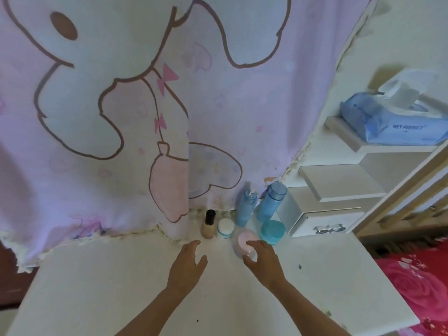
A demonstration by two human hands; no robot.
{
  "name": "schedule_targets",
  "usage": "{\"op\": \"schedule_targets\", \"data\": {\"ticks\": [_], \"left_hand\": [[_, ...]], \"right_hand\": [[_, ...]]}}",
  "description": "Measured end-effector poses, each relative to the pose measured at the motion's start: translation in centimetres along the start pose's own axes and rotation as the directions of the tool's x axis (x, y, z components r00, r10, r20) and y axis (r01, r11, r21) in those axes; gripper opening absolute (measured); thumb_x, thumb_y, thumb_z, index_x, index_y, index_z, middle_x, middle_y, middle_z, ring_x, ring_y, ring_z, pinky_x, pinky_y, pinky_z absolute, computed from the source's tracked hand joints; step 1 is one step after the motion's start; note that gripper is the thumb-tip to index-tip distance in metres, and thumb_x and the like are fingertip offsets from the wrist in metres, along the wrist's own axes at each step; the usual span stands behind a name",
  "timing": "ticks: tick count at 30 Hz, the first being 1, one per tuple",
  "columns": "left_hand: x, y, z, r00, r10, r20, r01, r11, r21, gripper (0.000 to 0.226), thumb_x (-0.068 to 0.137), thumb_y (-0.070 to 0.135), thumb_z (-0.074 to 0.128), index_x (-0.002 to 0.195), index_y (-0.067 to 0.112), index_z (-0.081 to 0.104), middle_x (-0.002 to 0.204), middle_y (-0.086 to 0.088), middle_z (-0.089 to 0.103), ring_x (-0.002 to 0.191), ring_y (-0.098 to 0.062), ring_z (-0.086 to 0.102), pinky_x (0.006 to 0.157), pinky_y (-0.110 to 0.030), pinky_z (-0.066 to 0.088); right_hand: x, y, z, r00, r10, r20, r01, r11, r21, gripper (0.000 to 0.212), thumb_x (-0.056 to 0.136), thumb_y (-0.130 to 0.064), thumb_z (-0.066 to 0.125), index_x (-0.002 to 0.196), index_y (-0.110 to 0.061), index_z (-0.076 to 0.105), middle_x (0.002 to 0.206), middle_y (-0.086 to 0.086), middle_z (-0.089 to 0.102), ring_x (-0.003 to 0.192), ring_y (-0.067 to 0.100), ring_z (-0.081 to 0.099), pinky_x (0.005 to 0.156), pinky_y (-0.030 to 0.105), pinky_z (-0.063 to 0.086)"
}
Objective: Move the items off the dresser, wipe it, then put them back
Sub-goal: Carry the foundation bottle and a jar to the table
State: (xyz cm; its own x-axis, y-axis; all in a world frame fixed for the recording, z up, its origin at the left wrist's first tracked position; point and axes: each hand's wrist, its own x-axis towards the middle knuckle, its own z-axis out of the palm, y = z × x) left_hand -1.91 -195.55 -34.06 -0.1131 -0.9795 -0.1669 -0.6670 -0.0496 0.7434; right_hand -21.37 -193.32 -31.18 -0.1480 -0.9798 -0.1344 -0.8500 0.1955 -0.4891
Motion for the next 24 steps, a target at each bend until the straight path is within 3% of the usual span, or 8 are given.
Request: {"op": "schedule_targets", "data": {"ticks": [6,11,16,24], "left_hand": [[2.4,1.2,1.8,0.993,-0.12,0.002,0.12,0.992,0.039,0.052,0.092,0.027,0.05,0.139,0.017,0.029,0.137,-0.003,0.04,0.115,-0.017,0.05,0.09,-0.025,0.042],[3.7,1.5,3.3,0.972,-0.233,-0.022,0.233,0.971,0.047,0.057,0.091,0.026,0.053,0.14,0.017,0.027,0.138,-0.003,0.038,0.115,-0.016,0.051,0.088,-0.025,0.043],[5.1,2.0,4.4,0.944,-0.315,-0.103,0.312,0.949,-0.043,0.06,0.087,0.024,0.059,0.139,0.016,0.03,0.139,-0.004,0.041,0.119,-0.021,0.049,0.095,-0.03,0.044],[8.2,2.7,4.9,0.914,-0.366,-0.173,0.338,0.925,-0.173,0.055,0.083,0.022,0.062,0.133,0.017,0.039,0.126,-0.005,0.053,0.114,-0.023,0.052,0.09,-0.033,0.045]], "right_hand": [[5.1,0.0,0.0,0.995,-0.053,0.081,0.049,0.997,0.054,0.042,0.088,-0.031,0.057,0.127,-0.019,0.049,0.131,0.001,0.05,0.113,0.016,0.05,0.097,0.022,0.037],[8.2,-0.3,1.1,0.972,-0.172,0.157,0.17,0.985,0.023,0.047,0.086,-0.031,0.058,0.13,-0.021,0.046,0.129,0.0,0.05,0.113,0.016,0.049,0.092,0.021,0.037],[10.6,-0.2,2.0,0.925,-0.274,0.263,0.295,0.955,-0.043,0.05,0.088,-0.029,0.054,0.135,-0.02,0.039,0.138,0.001,0.04,0.126,0.019,0.04,0.101,0.027,0.031],[13.6,-1.0,3.2,0.869,-0.278,0.409,0.35,0.93,-0.114,0.054,0.087,-0.027,0.054,0.137,-0.023,0.035,0.138,0.004,0.04,0.123,0.024,0.04,0.101,0.03,0.034]]}}
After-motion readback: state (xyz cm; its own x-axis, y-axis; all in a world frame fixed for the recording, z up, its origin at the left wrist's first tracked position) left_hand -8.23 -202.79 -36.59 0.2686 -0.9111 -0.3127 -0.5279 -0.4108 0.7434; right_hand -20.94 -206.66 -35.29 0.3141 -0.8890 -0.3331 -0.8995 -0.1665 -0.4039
